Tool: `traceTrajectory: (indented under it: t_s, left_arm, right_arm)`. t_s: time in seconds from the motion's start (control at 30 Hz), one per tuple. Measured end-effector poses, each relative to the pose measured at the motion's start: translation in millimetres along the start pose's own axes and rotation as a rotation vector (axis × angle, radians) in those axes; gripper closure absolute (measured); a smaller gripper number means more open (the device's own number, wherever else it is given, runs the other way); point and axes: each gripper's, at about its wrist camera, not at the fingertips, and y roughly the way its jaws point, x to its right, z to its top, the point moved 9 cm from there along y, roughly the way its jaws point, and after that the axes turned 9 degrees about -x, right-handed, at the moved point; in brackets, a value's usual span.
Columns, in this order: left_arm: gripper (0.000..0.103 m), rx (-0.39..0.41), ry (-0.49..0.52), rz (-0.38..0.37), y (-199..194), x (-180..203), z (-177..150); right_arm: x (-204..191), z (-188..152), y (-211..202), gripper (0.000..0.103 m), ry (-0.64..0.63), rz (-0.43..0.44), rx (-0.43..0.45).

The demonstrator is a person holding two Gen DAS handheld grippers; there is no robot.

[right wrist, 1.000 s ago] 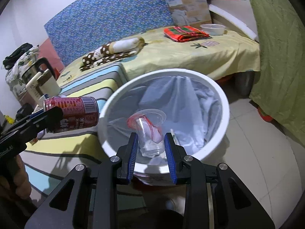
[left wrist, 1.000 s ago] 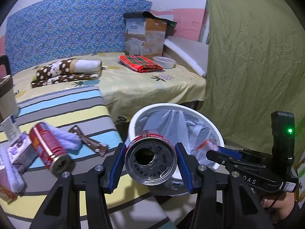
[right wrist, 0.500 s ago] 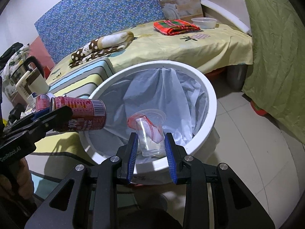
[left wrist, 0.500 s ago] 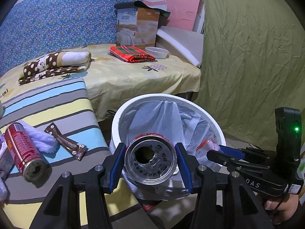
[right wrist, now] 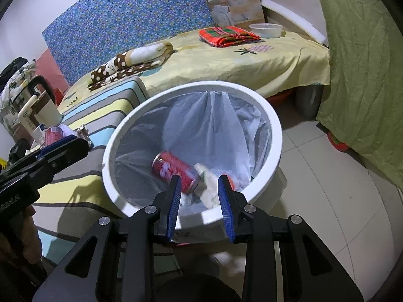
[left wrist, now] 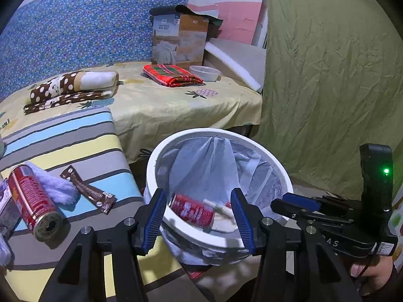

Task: Collect trash
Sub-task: 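Carry can and plastic cup over the wastebasket and open both grippers, then move both grippers back toward the juice carton and remaining can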

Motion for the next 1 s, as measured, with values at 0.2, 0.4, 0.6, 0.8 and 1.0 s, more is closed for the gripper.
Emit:
traceTrajectory:
  t_s: [0.2, 0.4, 0.6, 0.8, 1.0]
  left_arm:
    - [0.05, 0.026, -0.029, 0.024, -17, -10, -6]
    - [0.05, 0.041, -0.045, 0.072, -38, -21, -21]
    - [0.05, 0.054, -0.069, 0.124, -61, -41, -38]
    - [0.05, 0.066, -0.1, 0.168, -82, -58, -54]
    - [0.05, 0.077, -0.132, 0.214, -102, -73, -72]
  right_arm:
    - [-11, -1, -9, 0.07, -0.017, 0.012, 0.025]
    - [-33, -3, -14, 0.059, -0.051, 0.074, 0.045]
    - [-63, -8, -16, 0.058, -0.12, 0.134, 0.047]
    - [-89, -16, -13, 0.058, -0.165, 0.189, 0.019]
    - [-114, -27, -11, 0.058, -0.217, 0.216, -0.005]
